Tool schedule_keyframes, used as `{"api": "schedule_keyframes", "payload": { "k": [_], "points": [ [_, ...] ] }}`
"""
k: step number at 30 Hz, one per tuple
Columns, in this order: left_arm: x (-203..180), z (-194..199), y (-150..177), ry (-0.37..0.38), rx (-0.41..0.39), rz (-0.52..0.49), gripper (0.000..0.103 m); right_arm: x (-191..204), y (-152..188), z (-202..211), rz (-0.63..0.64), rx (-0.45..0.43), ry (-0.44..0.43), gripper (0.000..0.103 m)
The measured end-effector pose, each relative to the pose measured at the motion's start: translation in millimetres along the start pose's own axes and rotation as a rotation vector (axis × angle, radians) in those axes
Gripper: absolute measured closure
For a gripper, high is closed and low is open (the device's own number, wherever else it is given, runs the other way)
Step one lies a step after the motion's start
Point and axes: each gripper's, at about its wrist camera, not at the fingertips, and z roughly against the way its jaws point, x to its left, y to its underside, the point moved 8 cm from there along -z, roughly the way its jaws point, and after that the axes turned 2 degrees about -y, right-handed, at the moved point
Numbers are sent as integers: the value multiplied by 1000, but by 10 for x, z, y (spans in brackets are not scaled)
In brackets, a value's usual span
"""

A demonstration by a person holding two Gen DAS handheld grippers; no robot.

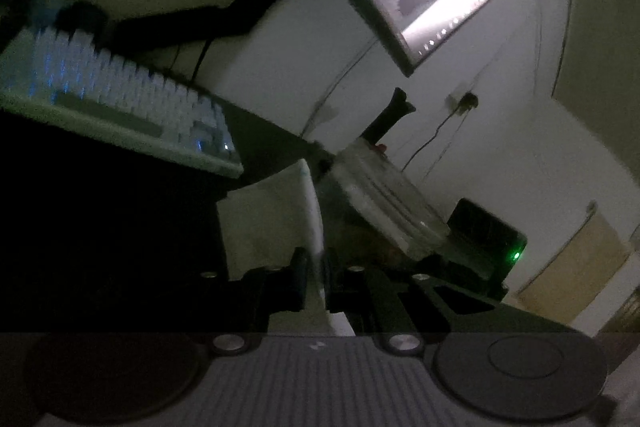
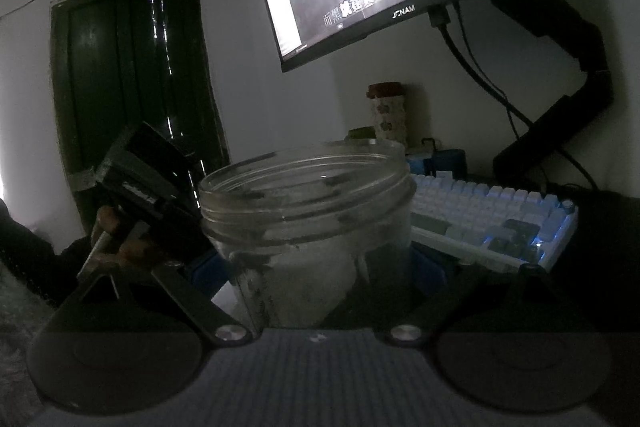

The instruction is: Clean container

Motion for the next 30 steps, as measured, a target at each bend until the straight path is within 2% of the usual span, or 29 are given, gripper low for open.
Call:
{"api": "schedule_keyframes", "payload": {
  "k": [5,16,23,30],
  "points": [
    [-162,23,-1,0,10,-47,97,-17,-5,-16,-4,0,0,9],
    [-111,-82,78,-53,35,-66,97,-56,-26,-38,-12,1,6,8],
    [84,-162,121,-129,50,-64,97,-29,-16,-54,-4,6,-4,8],
    [150,-183,126,-152,62,-54,97,-27,-4,-70,1,9,-3,8]
  ]
}}
